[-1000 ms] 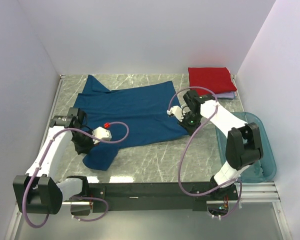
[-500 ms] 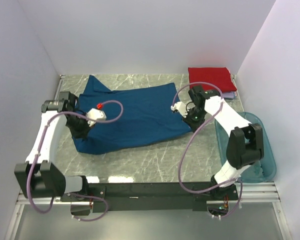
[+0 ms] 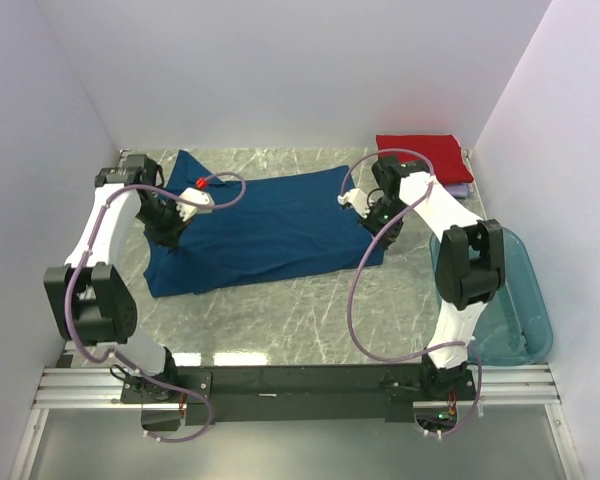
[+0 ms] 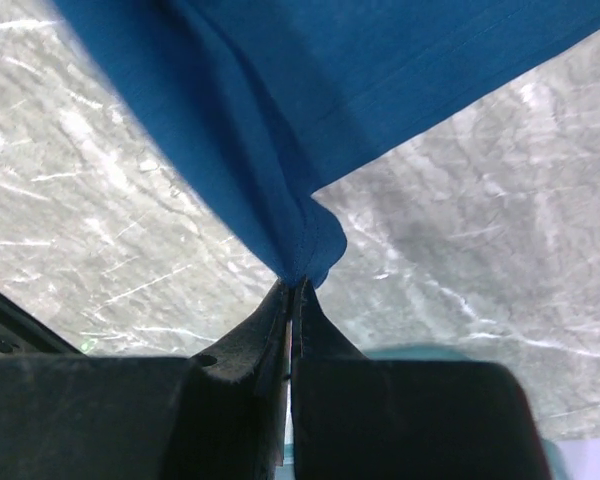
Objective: Fold and stack the t-shirts
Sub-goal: Fold the tshirt
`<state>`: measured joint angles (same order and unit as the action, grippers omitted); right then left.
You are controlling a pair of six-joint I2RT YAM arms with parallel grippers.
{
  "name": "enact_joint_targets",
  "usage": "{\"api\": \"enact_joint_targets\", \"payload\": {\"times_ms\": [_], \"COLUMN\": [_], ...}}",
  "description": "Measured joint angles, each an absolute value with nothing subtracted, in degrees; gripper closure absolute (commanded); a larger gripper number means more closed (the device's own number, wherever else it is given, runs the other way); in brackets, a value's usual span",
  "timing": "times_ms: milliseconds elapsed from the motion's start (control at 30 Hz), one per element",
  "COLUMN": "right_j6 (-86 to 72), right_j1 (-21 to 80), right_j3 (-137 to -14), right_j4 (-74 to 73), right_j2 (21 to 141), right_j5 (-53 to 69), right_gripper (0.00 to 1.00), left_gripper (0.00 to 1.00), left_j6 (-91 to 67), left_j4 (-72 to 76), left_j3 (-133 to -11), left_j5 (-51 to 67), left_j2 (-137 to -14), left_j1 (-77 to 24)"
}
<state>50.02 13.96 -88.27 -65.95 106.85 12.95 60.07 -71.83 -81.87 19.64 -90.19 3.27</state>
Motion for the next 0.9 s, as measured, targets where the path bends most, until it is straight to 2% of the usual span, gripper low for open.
{"api": "enact_joint_targets", "payload": {"times_ms": [467, 900], "right_j6": [50.00, 50.00], "right_j1": [12.84, 12.82], "right_j3": [-97.62, -104.38], "right_j4": [-68.20, -69.82], "right_j2": [116.14, 121.80], "right_j5": [12.23, 11.68], "right_gripper": [1.00, 1.00], "left_gripper": [1.00, 1.00], "left_j6": [60.29, 60.53], "left_j4": [-70.37, -69.78], "left_j3": [-92.53, -97.82], "left_j5": [19.49, 19.09], "left_j2": [-103.42, -108.88], "left_j1": [3.75, 4.34]}}
